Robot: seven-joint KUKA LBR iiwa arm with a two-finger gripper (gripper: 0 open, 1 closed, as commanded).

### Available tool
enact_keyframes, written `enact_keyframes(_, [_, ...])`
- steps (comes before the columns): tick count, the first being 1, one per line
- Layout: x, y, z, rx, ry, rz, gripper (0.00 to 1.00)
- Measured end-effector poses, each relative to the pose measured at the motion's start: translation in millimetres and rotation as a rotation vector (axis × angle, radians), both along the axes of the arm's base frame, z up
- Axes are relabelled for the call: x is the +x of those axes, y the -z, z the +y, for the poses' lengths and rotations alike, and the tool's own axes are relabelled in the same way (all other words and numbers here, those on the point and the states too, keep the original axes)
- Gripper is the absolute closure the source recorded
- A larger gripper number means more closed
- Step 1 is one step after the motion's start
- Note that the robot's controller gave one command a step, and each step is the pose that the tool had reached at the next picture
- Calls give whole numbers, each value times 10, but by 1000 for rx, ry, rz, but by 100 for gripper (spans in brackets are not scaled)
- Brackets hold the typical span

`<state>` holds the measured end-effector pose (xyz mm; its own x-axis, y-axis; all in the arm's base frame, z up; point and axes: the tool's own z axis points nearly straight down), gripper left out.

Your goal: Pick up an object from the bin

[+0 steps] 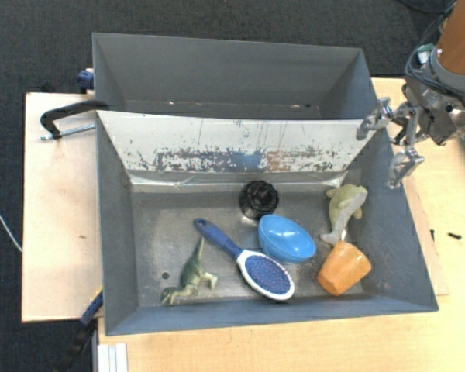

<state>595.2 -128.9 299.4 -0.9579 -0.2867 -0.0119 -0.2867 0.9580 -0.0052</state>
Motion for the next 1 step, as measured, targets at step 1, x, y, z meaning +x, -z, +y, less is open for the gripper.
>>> enact_keyframes(1, [-336,2297,26,2,-117,10,0])
